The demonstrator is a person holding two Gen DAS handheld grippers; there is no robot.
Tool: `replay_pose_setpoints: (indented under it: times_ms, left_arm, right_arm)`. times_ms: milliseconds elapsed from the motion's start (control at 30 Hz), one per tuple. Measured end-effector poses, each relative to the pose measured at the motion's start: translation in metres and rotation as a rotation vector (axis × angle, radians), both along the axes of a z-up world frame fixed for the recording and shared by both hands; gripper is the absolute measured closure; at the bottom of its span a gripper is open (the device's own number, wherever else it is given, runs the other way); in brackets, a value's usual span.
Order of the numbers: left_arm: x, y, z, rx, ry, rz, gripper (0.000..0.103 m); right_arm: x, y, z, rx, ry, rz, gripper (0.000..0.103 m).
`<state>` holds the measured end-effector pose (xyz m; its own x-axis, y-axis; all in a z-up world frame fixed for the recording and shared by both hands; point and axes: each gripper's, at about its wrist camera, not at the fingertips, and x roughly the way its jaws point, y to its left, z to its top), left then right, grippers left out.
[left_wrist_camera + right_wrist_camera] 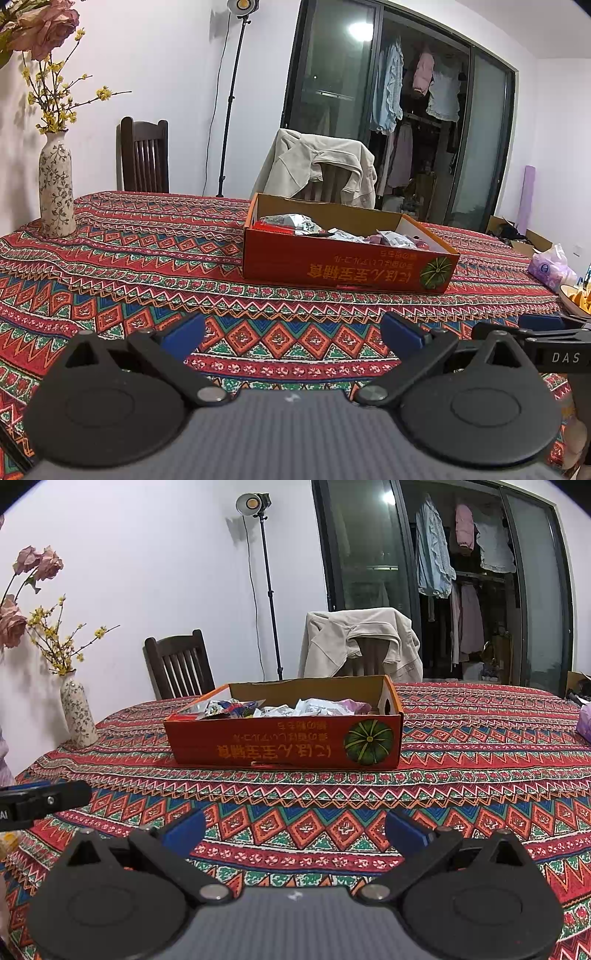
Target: Organize snacks
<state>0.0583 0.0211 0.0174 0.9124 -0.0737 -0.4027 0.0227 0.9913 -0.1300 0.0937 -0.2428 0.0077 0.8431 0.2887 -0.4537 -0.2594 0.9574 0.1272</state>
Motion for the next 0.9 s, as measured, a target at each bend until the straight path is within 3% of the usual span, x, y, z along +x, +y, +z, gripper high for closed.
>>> replay_pose_setpoints:
  times_ms: [900]
  left_arm:
    - [0.0008, 0.0011, -0.0016, -0.002, 0.004, 0.000, 0.000]
  right_arm:
    - [0.0000, 0.0016, -0.0046, -0.005, 0.003, 0.001, 0.000]
